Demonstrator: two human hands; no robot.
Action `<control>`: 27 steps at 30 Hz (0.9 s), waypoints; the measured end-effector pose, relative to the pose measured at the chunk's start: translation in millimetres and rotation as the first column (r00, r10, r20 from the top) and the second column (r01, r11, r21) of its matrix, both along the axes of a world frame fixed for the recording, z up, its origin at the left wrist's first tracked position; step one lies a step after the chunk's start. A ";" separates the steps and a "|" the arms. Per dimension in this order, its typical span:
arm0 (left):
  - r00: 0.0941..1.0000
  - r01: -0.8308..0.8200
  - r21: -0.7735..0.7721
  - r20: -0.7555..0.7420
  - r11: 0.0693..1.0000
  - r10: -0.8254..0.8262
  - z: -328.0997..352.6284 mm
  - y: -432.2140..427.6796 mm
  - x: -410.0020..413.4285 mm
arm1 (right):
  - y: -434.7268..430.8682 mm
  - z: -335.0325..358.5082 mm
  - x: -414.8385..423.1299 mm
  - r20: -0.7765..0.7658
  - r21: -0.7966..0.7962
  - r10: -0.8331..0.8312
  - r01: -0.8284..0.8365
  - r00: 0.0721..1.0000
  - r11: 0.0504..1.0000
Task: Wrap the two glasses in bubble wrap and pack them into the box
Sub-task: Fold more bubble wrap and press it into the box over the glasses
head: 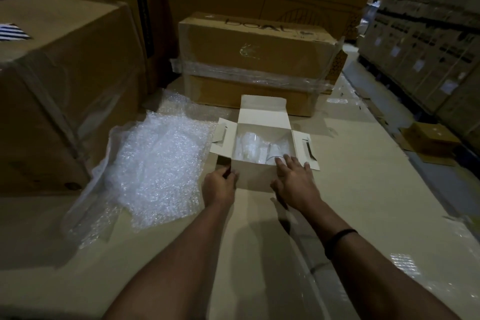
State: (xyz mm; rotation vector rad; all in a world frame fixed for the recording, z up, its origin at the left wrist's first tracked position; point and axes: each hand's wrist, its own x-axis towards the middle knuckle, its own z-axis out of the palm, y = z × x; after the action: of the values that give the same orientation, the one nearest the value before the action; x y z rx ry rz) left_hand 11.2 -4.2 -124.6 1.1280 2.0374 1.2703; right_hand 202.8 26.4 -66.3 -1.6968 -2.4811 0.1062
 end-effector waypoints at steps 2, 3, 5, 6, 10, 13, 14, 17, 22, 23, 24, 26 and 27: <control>0.995 0.070 0.005 0.077 0.998 -0.070 8.1 -5.8 -2.0 | -12.9 -0.2 -4.2 -0.008 0.055 -0.004 0.005 1.000 0.998; 0.994 0.085 0.040 0.064 0.996 -0.088 11.6 -11.5 -6.0 | -22.7 -1.9 -8.9 -0.050 0.083 0.001 0.003 0.999 0.997; 0.983 0.027 0.118 -0.185 0.993 -0.004 16.2 -29.5 -21.9 | -45.5 -9.4 -23.9 -0.153 0.045 0.038 -0.032 0.988 0.998; 0.932 -0.012 0.135 -0.358 0.991 0.060 16.3 -40.2 -31.8 | -56.4 -15.1 -33.2 -0.199 -0.007 0.056 -0.059 0.978 0.998; 0.755 -0.227 -0.066 -0.642 0.972 0.133 11.1 -71.3 -79.5 | -90.4 -44.6 -67.8 -0.304 -0.140 -0.005 -0.039 0.953 0.989; 0.700 -0.246 -0.267 -0.714 0.932 -0.019 13.1 -76.5 -105.9 | -96.4 -60.1 -76.1 -0.183 -0.142 -0.054 0.028 0.982 0.989; 0.699 -0.229 -0.283 -0.713 0.931 -0.045 17.4 -75.9 -112.1 | -95.7 -61.6 -76.6 -0.154 -0.133 -0.059 0.039 0.986 0.990; 0.778 -0.213 -0.280 -0.628 0.936 -0.010 36.4 -72.0 -125.2 | -93.4 -61.7 -77.9 -0.143 -0.131 -0.060 0.041 0.988 0.991; 0.872 -0.147 0.005 -0.472 0.989 0.132 48.0 -80.0 -130.9 | -93.3 -63.7 -78.2 -0.125 -0.111 -0.068 0.055 0.990 0.992; 0.878 -0.121 0.044 -0.460 0.992 0.128 47.3 -83.2 -129.5 | -93.2 -63.7 -78.4 -0.125 -0.108 -0.074 0.060 0.989 0.992; 0.882 -0.105 0.070 -0.454 0.992 0.125 46.4 -87.9 -126.4 | -92.8 -63.7 -78.9 -0.127 -0.106 -0.076 0.063 0.989 0.992; 0.881 -0.102 0.096 -0.453 0.990 0.135 42.3 -98.2 -117.2 | -91.9 -63.8 -78.3 -0.125 -0.109 -0.076 0.063 0.989 0.992; 0.881 -0.111 0.101 -0.451 0.989 0.145 41.1 -104.0 -112.6 | -91.9 -63.9 -78.0 -0.123 -0.118 -0.077 0.062 0.989 0.991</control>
State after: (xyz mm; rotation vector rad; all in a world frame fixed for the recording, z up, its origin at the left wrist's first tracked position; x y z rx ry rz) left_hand -101.4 -108.2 -83.5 1.4591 2.4593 1.2339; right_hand 124.8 -65.5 -130.2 -1.7584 -2.3623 0.3436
